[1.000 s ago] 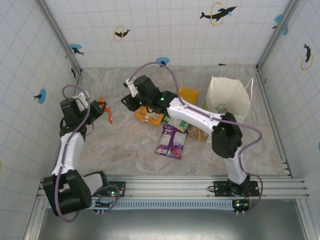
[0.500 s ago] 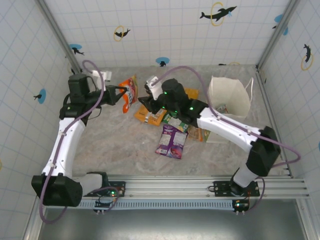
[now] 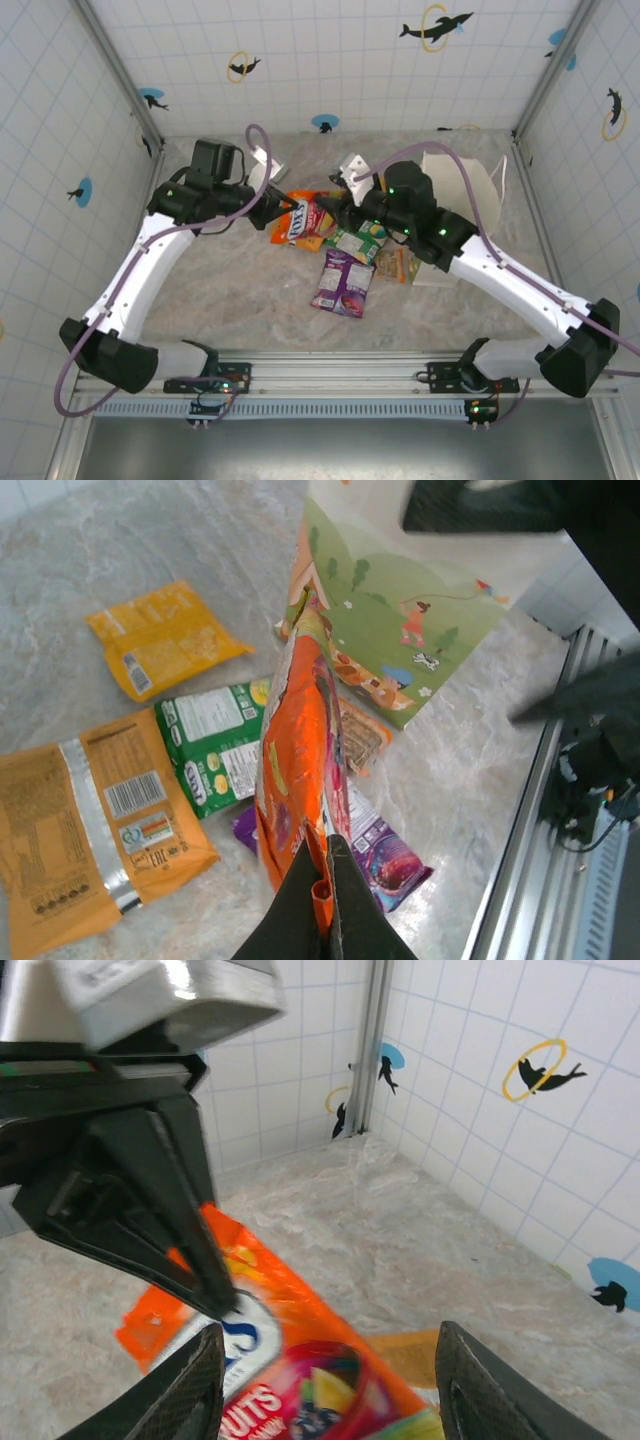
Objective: Place the snacks into the paper bag
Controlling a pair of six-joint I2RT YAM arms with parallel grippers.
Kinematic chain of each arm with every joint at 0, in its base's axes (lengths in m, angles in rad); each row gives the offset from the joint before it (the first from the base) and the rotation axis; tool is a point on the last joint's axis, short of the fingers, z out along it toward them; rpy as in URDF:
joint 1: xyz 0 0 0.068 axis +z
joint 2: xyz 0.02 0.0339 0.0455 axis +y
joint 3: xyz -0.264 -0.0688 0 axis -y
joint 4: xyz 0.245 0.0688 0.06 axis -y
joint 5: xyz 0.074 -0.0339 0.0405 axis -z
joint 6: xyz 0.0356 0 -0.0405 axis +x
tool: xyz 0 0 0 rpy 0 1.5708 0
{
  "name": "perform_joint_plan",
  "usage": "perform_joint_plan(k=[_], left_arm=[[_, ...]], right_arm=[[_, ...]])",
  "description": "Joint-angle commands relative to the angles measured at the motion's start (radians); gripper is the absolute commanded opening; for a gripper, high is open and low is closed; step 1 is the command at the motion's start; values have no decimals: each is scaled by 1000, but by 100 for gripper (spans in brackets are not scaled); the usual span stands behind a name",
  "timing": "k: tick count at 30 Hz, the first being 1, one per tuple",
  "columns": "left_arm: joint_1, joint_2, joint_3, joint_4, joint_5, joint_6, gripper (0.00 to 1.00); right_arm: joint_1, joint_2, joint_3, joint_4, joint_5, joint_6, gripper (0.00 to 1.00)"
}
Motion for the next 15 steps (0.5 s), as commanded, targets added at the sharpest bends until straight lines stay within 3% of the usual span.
perform_joint_plan(k=[1, 15], left_arm=[[-6, -81, -33, 57, -3, 158, 0], [-8, -171, -97, 134, 163, 433, 0]], right_arm=[[-46, -34, 18, -101, -84, -58, 58], [-133, -25, 97, -270, -218, -220, 71]])
